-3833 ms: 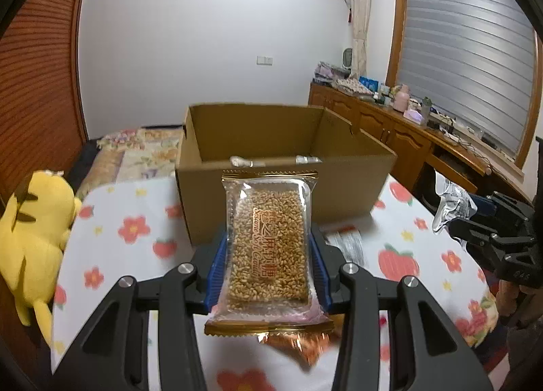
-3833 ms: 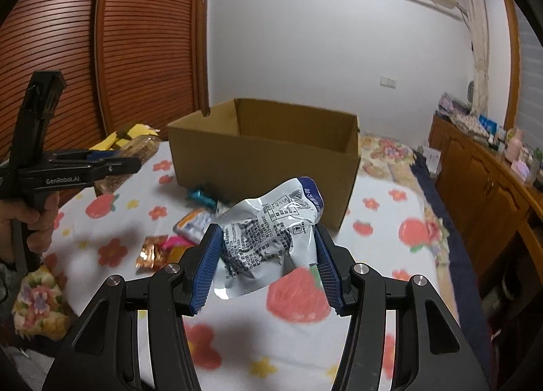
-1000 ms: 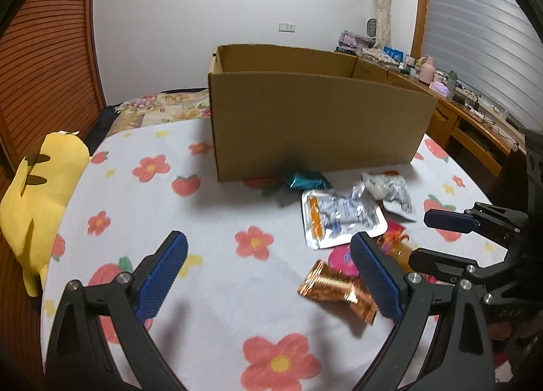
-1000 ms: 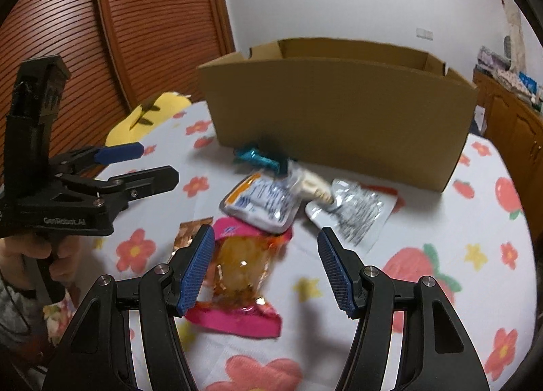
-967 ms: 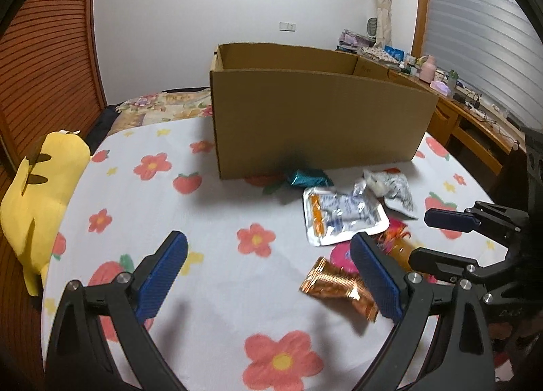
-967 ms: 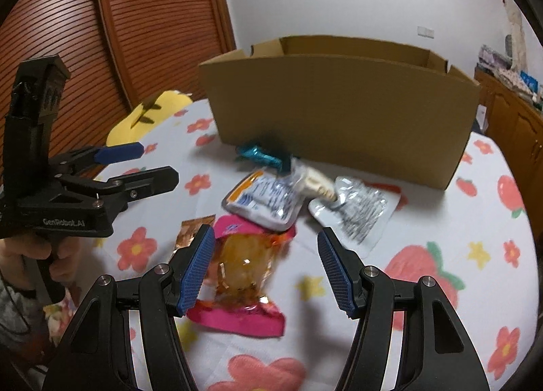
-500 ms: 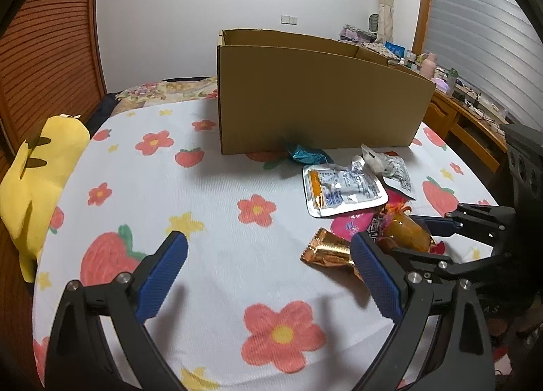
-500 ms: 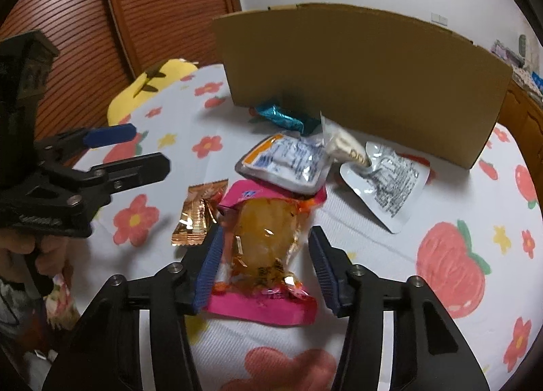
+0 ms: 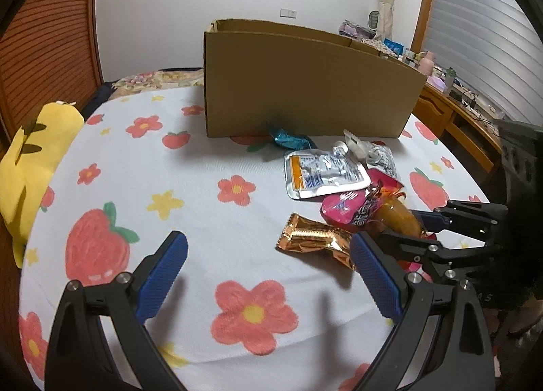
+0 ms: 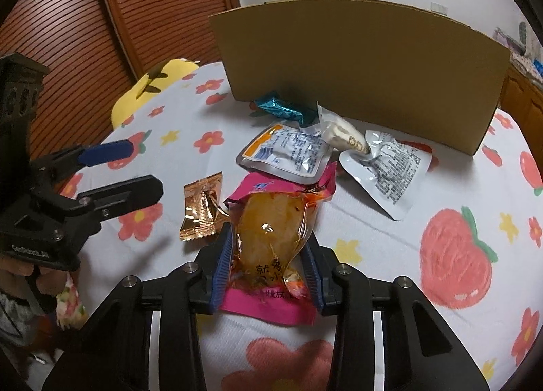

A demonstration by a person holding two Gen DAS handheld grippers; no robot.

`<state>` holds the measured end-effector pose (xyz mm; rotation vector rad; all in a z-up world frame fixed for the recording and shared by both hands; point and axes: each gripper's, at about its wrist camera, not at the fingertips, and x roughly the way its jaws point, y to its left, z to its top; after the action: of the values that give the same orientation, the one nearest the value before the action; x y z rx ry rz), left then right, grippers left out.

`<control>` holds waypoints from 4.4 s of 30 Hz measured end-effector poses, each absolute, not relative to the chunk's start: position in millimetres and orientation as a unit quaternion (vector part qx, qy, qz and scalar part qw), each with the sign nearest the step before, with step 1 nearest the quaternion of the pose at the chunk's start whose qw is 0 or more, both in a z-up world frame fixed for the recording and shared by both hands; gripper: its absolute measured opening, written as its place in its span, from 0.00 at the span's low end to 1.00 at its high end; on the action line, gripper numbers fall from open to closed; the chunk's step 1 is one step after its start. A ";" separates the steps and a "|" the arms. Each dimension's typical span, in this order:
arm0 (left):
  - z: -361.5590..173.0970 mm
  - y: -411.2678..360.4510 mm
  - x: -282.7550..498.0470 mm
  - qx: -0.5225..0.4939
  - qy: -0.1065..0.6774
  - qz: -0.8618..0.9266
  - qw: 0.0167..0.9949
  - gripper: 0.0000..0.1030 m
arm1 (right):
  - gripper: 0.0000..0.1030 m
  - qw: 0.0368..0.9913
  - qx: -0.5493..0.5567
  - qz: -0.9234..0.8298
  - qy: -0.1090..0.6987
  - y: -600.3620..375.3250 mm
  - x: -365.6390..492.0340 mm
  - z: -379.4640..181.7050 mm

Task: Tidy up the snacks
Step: 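Grasp the pink-labelled egg pack with the right tool while the left tool lowers toward the copper candy, then close the left tool on the copper-wrapped candy while the right tool lifts the egg pack, then carry both snacks over the box and open both tools to drop them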

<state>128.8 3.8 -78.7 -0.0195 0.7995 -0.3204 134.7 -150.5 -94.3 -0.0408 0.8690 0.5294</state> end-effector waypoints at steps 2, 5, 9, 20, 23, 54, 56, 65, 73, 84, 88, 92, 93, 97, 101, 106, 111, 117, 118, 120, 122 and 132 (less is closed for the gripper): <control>-80.7 2.0 128.5 -0.010 0.390 -0.154 0.908 0.94 | 0.37 0.876 -0.020 0.253 0.409 -153.3 131.1 -91.8; -82.4 0.3 128.3 -0.013 0.392 -0.152 0.907 0.94 | 0.37 0.881 -0.021 0.254 0.400 -156.1 125.9 -88.5; -82.0 -2.5 131.7 -0.030 0.396 -0.150 0.905 0.94 | 0.37 0.886 -0.027 0.250 0.389 -160.2 118.3 -85.5; -82.3 -34.2 152.9 -0.002 0.400 -0.126 0.908 0.94 | 0.37 0.905 -0.021 0.221 0.362 -190.9 107.2 -76.5; -88.0 -38.2 154.3 0.014 0.407 -0.119 0.906 0.94 | 0.37 0.908 -0.015 0.212 0.360 -198.7 110.4 -76.0; -100.7 -34.3 145.5 0.053 0.413 -0.142 0.898 0.50 | 0.37 0.904 -0.008 0.193 0.382 -206.2 123.8 -90.5; -100.8 -37.1 145.5 0.061 0.409 -0.145 0.899 0.38 | 0.37 0.904 -0.010 0.193 0.382 -205.4 123.9 -90.6; -98.6 -41.6 138.8 0.068 0.408 -0.164 0.896 0.15 | 0.37 0.903 -0.008 0.193 0.383 -206.7 124.2 -91.1; -97.7 -41.1 130.0 0.073 0.405 -0.167 0.896 0.15 | 0.37 0.903 -0.008 0.193 0.383 -206.5 124.3 -91.1; -92.5 -31.8 120.3 0.066 0.396 -0.165 0.901 0.14 | 0.37 0.903 -0.008 0.192 0.383 -206.8 124.1 -91.0; -88.7 -25.2 116.8 0.053 0.387 -0.165 0.906 0.14 | 0.37 0.904 -0.008 0.192 0.382 -206.6 124.0 -90.9; -83.8 -19.9 116.3 0.043 0.379 -0.163 0.910 0.14 | 0.37 0.909 -0.011 0.191 0.371 -206.5 120.5 -89.1; -81.3 -18.1 116.2 0.040 0.376 -0.163 0.912 0.14 | 0.37 0.910 -0.012 0.190 0.368 -206.6 119.5 -88.6; -73.9 -14.2 115.5 0.032 0.364 -0.161 0.917 0.14 | 0.37 0.917 -0.014 0.188 0.352 -207.9 114.3 -85.8; -65.4 -11.4 114.4 0.028 0.352 -0.161 0.922 0.14 | 0.37 0.920 -0.014 0.187 0.345 -208.3 112.3 -84.4; -54.0 -9.9 113.3 0.027 0.336 -0.161 0.928 0.14 | 0.37 0.925 -0.011 0.185 0.333 -209.4 109.1 -81.6; -39.3 -9.3 117.4 0.028 0.319 -0.161 0.934 0.14 | 0.37 0.931 -0.004 0.179 0.318 -214.4 104.7 -76.9; -21.8 -9.6 126.1 0.036 0.301 -0.160 0.940 0.14 | 0.37 0.933 -0.002 0.177 0.314 -219.8 104.1 -67.8; -18.2 -9.0 128.7 0.038 0.298 -0.159 0.941 0.14 | 0.37 0.934 -0.002 0.176 0.310 -221.8 104.0 -62.8; -11.8 -7.3 131.9 0.037 0.293 -0.158 0.942 0.14 | 0.37 0.939 -0.007 0.172 0.299 -224.6 104.1 -52.5; -4.9 -4.6 134.4 0.036 0.286 -0.158 0.944 0.14 | 0.37 0.943 -0.010 0.169 0.287 -228.3 105.6 -40.7; 34.0 -2.1 154.8 0.045 0.253 -0.161 0.953 0.14 | 0.37 0.961 -0.045 0.156 0.226 -230.4 125.4 23.8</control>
<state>154.8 -2.1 34.0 0.0919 0.5144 -0.3263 125.4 -230.4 23.8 -0.0913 0.4571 0.3158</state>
